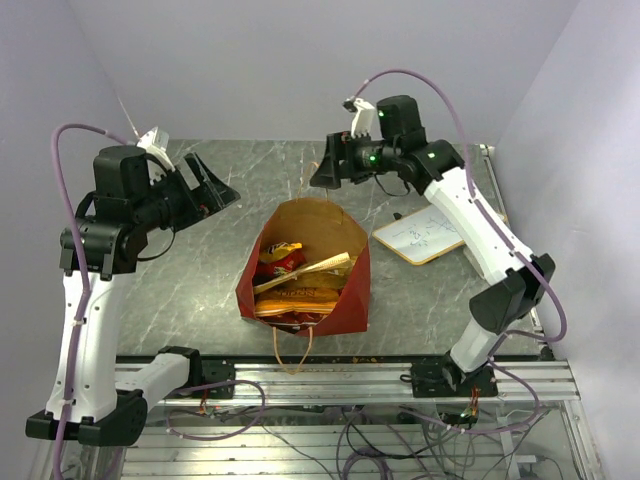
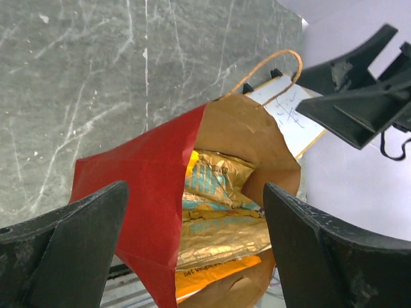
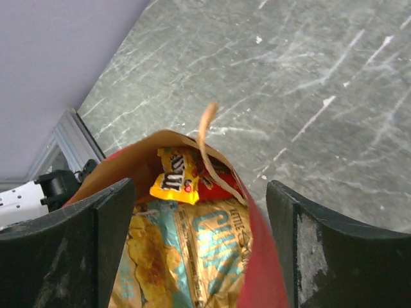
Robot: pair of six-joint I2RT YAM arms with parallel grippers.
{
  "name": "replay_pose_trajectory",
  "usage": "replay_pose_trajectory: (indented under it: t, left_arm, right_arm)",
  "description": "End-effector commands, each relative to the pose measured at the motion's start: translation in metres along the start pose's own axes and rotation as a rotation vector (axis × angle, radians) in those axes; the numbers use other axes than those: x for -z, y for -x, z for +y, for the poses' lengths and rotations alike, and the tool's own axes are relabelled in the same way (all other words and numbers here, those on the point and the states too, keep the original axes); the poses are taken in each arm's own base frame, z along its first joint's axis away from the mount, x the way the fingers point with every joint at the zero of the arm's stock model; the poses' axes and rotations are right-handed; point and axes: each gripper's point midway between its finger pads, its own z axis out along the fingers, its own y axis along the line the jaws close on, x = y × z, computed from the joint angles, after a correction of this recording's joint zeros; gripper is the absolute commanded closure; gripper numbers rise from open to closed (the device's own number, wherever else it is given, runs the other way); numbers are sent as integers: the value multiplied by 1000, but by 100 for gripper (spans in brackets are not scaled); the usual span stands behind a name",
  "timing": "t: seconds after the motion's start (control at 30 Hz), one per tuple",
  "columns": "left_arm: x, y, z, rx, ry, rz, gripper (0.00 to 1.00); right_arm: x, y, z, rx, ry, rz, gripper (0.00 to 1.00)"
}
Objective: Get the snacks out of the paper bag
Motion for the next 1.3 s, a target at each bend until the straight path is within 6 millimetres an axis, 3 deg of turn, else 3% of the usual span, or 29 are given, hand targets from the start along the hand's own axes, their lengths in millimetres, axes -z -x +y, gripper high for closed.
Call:
replay_pose_trajectory:
  t: [0.0,0.2,0.3,0.4,0.57,0.77,0.97,1.1,1.27]
  left_arm:
    - [5,-16,-14,13,-73,77,4]
    - [1,-17,-15,20,-82,97,6]
    - [-2,-16,-16,21,-86,101,7]
    - [-4,-16,-15,22,-84,102,7]
    - [-6,-16,-14,26,-81,98,7]
    - [-12,-13,-16,24,-90,104,7]
    - [-19,-7,-17,36,-86,105,8]
    - [-26,-5,-19,56,-94,106,9]
    - [-32,-5,-18,86,-90,115,8]
  right_arm:
    - [-13,14,20,90,52,-16,23]
    - [-36,19,17,83,48,-42,42]
    - [-41,31,11,68,14,-85,66]
    - [-48,39,1,47,-29,-111,76]
    - [-58,58,-8,18,-74,-174,100]
    - [-52,93,-24,-21,-151,-323,100]
    - [-43,122,-54,-62,-194,-433,100]
    - [-32,136,-86,-92,-227,-474,100]
    - [-19,138,-122,-132,-254,-490,100]
